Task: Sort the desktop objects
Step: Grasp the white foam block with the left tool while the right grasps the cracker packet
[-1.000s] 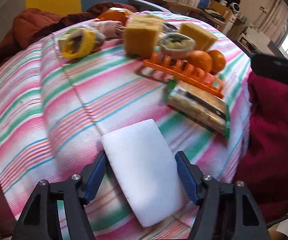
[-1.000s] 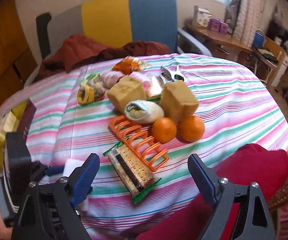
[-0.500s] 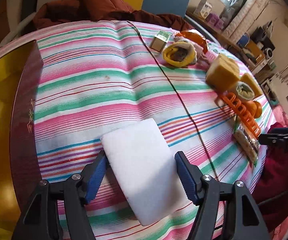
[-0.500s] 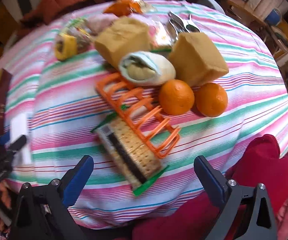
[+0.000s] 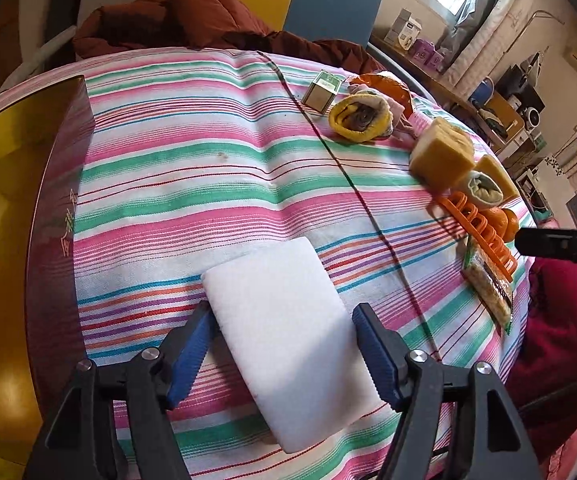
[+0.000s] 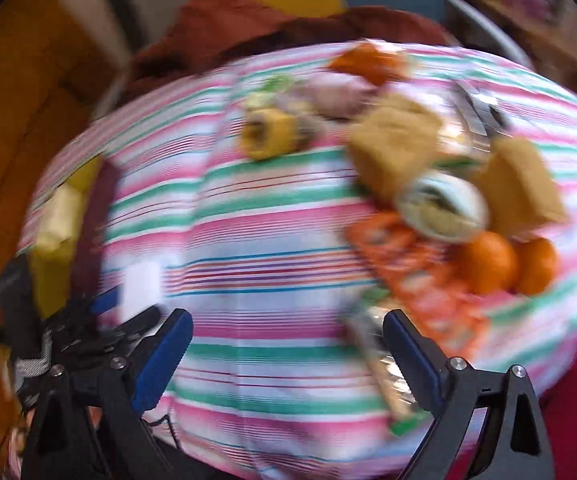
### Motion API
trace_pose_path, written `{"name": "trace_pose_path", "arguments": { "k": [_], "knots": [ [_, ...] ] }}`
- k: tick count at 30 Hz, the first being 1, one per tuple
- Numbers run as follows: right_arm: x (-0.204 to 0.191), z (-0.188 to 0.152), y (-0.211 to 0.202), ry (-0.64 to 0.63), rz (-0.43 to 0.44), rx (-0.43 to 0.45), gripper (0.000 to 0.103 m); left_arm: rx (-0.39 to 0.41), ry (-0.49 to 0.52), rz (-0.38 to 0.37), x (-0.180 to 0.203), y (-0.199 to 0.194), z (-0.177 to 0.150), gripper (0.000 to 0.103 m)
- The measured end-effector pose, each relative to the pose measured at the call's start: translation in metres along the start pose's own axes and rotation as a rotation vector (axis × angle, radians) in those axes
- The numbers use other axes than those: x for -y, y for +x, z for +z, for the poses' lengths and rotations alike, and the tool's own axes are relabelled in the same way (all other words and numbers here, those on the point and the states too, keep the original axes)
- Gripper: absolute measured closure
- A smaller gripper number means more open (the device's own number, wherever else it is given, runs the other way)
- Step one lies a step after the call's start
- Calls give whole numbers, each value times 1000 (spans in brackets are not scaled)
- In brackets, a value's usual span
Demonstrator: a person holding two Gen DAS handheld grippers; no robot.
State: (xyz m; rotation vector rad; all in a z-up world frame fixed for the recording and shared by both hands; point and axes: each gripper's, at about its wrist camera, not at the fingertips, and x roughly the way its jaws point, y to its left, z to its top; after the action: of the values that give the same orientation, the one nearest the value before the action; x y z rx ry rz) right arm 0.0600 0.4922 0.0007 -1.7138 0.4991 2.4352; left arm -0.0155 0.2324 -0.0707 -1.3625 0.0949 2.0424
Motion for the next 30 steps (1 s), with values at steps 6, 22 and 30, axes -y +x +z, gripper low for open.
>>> {"name": "trace_pose_path", "arguments": {
  "k": [6, 22, 30],
  "knots": [
    [59, -11, 24, 225, -236, -179, 1, 6, 41, 38, 7, 2, -3, 29],
    [7, -4, 15, 35, 60, -7, 14, -1, 4, 34, 8, 1, 0, 27],
    [-4, 11, 59, 130, -13, -11, 32, -59, -8, 84, 18, 3, 2, 26]
  ]
}}
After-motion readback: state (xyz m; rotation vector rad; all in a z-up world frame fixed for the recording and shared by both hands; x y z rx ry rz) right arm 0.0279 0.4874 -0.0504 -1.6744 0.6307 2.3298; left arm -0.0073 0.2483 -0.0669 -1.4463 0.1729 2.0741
